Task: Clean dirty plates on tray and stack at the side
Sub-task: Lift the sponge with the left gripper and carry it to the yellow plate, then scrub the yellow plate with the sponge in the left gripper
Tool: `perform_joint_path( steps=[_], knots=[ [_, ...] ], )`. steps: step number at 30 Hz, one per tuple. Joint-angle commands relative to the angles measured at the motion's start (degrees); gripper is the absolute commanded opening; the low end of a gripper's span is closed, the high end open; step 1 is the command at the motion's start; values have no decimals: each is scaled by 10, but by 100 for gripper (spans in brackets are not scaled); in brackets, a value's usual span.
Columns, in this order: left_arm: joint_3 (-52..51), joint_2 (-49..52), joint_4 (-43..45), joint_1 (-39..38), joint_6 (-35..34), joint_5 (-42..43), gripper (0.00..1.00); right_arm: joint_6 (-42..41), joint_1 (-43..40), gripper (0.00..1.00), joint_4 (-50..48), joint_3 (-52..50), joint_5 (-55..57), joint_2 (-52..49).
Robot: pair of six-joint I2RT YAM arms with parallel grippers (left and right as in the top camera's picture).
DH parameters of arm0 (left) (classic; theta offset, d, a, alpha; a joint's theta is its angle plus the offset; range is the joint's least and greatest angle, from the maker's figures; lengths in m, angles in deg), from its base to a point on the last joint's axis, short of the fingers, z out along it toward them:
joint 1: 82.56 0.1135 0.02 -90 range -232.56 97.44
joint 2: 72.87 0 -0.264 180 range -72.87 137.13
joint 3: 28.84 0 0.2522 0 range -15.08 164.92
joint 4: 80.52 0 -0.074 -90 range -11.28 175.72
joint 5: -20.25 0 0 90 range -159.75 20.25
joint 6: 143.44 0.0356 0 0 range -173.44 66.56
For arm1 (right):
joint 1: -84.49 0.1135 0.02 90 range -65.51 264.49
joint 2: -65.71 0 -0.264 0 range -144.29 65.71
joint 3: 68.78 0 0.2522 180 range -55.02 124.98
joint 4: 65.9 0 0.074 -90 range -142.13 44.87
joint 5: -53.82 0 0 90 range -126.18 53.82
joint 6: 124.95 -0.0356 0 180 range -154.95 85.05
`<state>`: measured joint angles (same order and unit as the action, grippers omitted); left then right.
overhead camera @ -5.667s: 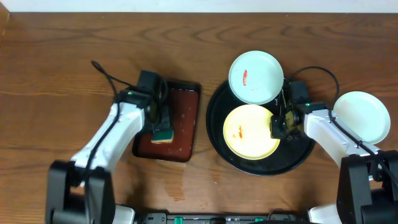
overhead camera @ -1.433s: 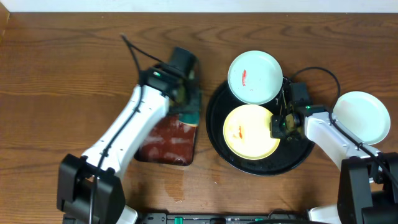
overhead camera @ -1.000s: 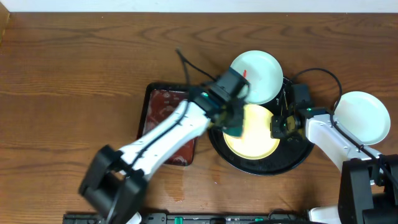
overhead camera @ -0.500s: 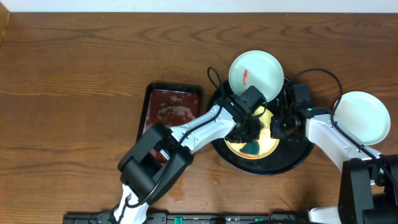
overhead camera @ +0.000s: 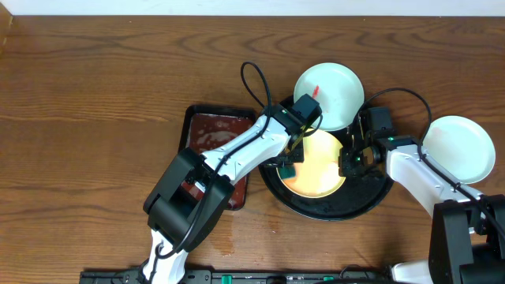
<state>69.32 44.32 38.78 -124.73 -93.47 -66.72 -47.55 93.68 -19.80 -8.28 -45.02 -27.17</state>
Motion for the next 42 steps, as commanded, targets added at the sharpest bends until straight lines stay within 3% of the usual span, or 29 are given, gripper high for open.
perform_joint_path(
  steps=[1,9,17,23,33,37,42],
  knots=[
    [-6,28,11,13,8,-81,7,5,-1,1,7,-19,41,-20],
    [-9,48,114,-18,8,162,7,5,-1,1,8,-19,41,-20],
    [-9,48,169,-58,9,265,8,5,-1,1,8,-19,41,-20],
    [-9,48,164,-60,39,245,8,4,-1,1,9,-19,41,-20],
    [-3,45,-14,-21,38,-74,7,5,-1,1,9,-19,40,-20],
    [12,45,-43,4,35,-143,8,5,-1,1,9,-19,41,-20],
    [38,45,-63,24,36,-153,8,5,-1,1,9,-19,41,-20]
  ],
)
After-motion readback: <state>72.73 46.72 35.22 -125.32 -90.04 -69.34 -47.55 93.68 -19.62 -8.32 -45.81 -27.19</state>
